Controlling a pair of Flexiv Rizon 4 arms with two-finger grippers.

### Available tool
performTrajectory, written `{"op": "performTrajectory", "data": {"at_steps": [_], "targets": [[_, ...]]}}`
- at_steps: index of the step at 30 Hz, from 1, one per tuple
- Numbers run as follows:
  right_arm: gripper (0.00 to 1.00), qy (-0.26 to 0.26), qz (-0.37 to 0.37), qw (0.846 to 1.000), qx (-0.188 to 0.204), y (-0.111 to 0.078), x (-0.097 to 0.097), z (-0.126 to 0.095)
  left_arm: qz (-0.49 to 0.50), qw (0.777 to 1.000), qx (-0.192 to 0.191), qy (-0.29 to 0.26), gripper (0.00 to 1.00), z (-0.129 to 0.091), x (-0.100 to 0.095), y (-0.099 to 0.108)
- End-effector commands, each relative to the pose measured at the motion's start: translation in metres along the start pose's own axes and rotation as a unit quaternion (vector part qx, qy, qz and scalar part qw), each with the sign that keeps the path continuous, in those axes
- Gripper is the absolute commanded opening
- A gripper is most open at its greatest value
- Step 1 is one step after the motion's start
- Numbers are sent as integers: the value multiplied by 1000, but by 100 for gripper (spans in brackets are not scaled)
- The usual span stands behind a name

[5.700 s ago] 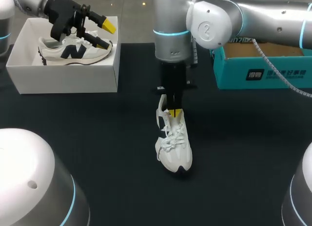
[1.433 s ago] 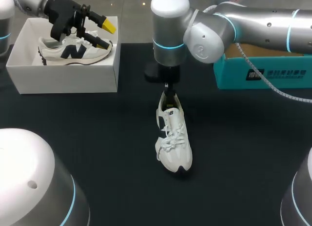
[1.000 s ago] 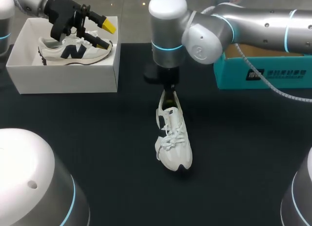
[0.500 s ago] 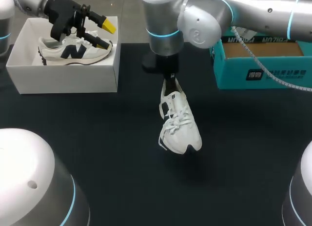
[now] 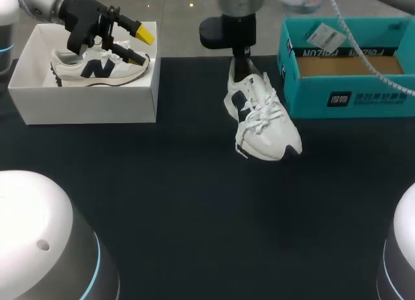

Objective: Take the shoe out of the shoebox, open the shoe tongue, remove and reinsert the insole, then place the shoe into the shoebox

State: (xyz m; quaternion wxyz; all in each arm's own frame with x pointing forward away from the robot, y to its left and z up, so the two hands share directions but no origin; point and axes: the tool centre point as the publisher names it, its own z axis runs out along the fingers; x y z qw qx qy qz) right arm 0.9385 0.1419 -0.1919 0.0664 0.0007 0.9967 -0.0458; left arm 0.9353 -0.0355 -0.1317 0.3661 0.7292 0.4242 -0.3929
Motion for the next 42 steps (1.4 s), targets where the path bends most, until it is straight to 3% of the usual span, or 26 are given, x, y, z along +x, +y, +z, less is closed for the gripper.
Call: {"op": "performTrajectory", "data": {"at_steps": [1,6,23,32,42], "targets": [[0,-5,-6,1000,-1,-11,-6,-48,0,1000,0,1,100,0,0,0],[0,-23,8,1000,9,-23,-10,-72,0,1000,0,1,100,0,0,0],[0,-23,8,1000,9,-23,-10,-72,0,1000,0,1,100,0,0,0],[0,-56,40,997,-26,-110,-27,-63,0,1000,0,1,100,0,0,0],[0,-66,21,997,-21,-197,-37,-47,0,1000,0,1,100,0,0,0]]}}
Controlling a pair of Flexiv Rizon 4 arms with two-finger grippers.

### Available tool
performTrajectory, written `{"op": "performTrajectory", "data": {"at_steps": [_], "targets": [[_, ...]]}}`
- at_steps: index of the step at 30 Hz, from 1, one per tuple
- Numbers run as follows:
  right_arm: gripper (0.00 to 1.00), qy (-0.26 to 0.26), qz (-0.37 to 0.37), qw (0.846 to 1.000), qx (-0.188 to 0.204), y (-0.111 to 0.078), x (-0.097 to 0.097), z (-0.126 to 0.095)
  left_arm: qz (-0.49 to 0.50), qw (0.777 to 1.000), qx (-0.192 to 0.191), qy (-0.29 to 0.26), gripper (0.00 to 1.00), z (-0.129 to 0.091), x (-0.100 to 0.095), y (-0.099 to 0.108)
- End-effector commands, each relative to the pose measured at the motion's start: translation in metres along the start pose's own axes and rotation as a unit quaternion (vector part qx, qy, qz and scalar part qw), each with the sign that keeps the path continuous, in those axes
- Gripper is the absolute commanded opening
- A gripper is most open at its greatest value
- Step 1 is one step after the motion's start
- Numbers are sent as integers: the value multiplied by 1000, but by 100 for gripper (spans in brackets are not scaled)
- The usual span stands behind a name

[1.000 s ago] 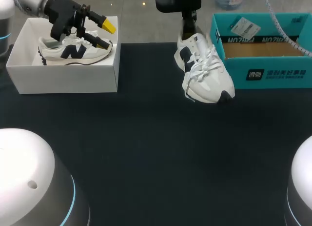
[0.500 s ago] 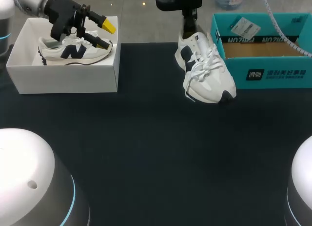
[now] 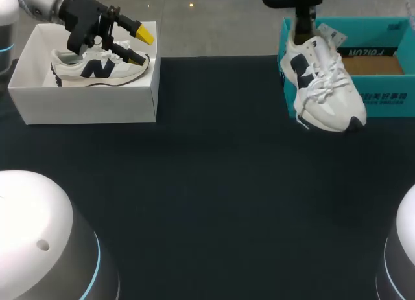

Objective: Take the shoe out of the shoebox, open the shoe tongue, remove and reinsert the insole, then place the shoe into the shoebox

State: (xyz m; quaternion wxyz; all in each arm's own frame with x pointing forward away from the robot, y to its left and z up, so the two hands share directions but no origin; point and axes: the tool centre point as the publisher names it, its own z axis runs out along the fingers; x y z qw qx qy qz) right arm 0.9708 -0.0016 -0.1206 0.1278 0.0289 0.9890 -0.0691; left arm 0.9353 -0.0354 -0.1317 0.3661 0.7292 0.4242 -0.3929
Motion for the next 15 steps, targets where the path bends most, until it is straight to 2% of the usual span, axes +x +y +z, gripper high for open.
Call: {"op": "performTrajectory", "data": {"at_steps": [1,9,15], "targets": [[0,-5,-7,999,-44,-55,0,11,0,1000,1,1,100,0,0,0],[0,-12,7,1000,-19,-104,-17,21,0,1000,1,1,100,0,0,0],[0,-12,3,1000,-13,-115,-19,20,0,1000,1,1,100,0,0,0]]}}
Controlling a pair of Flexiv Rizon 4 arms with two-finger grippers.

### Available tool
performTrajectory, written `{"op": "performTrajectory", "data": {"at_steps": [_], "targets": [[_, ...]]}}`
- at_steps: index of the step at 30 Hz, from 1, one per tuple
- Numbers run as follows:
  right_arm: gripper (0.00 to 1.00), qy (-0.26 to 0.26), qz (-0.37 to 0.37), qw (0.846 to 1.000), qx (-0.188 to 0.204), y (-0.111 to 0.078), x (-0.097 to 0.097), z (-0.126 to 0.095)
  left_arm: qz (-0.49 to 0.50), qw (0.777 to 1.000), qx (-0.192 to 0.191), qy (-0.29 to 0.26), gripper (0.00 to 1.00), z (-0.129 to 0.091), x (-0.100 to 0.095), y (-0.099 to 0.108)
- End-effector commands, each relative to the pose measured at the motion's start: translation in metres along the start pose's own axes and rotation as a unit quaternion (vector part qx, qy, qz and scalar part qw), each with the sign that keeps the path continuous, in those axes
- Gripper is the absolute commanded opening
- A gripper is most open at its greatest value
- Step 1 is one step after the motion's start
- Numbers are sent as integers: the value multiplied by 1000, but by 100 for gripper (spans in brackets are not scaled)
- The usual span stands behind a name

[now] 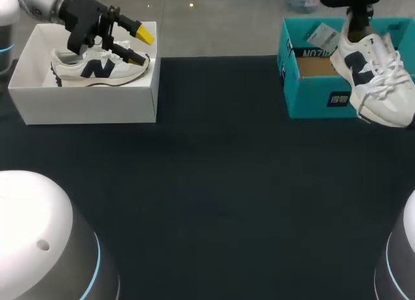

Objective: Take the shoe out of the shoebox, open the shoe tongue, remove and reinsert the insole, then place the shoe into the shoebox

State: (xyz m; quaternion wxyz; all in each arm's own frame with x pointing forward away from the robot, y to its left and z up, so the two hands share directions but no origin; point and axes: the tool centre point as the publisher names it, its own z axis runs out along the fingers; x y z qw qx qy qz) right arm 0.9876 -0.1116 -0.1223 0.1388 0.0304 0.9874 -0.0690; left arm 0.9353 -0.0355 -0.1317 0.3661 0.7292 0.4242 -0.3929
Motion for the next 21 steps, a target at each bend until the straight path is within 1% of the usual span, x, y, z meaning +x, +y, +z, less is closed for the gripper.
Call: {"op": "performTrajectory", "data": {"at_steps": [1,14,16,21], "targets": [[0,-1,1,1000,-12,-7,1,-2,0,1000,0,1,100,0,0,0],[0,-1,1,1000,-12,-7,1,-2,0,1000,0,1,100,0,0,0],[0,11,8,1000,-19,-15,-6,6,0,1000,0,1,100,0,0,0],[0,19,26,999,-27,-52,-25,20,0,1000,0,1,100,0,0,0]]}}
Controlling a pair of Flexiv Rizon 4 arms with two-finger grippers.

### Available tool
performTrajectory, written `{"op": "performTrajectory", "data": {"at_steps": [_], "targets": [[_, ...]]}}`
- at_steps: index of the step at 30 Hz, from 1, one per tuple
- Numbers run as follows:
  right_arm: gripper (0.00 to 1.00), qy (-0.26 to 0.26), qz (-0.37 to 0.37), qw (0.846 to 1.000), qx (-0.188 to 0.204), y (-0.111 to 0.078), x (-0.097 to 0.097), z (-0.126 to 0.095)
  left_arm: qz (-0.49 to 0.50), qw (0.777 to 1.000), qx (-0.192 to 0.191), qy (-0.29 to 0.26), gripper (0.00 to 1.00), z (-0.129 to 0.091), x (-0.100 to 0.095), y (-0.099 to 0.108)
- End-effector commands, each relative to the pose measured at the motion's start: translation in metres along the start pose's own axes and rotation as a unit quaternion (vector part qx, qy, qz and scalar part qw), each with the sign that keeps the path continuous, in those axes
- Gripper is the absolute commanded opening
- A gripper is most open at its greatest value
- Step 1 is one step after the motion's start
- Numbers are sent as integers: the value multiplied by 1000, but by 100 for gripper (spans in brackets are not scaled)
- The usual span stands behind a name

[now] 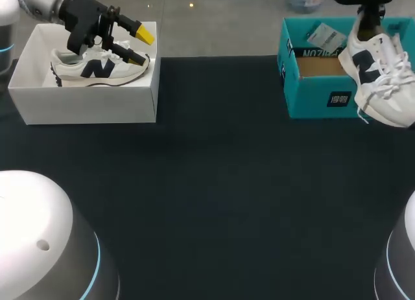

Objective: Take the shoe out of the shoebox, open the shoe tongue, remove and reinsert the insole, then place the shoe into the shoebox

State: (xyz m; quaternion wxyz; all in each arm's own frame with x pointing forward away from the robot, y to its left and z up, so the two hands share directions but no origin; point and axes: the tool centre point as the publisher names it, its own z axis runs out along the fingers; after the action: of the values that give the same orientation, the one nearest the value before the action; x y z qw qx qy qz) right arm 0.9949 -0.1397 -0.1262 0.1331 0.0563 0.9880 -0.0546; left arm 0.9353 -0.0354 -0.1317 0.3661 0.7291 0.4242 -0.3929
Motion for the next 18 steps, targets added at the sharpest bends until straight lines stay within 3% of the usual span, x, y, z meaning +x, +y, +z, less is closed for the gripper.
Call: {"op": "performTrajectory", "data": {"at_steps": [1,10,18], "targets": [[0,3,-1,1000,-16,-31,-23,11,0,1000,1,1,100,0,0,0],[0,-21,-18,999,20,-91,-58,35,0,1000,1,1,100,0,0,0],[0,-10,38,997,60,-132,-89,58,0,1000,1,1,100,0,0,0]]}}
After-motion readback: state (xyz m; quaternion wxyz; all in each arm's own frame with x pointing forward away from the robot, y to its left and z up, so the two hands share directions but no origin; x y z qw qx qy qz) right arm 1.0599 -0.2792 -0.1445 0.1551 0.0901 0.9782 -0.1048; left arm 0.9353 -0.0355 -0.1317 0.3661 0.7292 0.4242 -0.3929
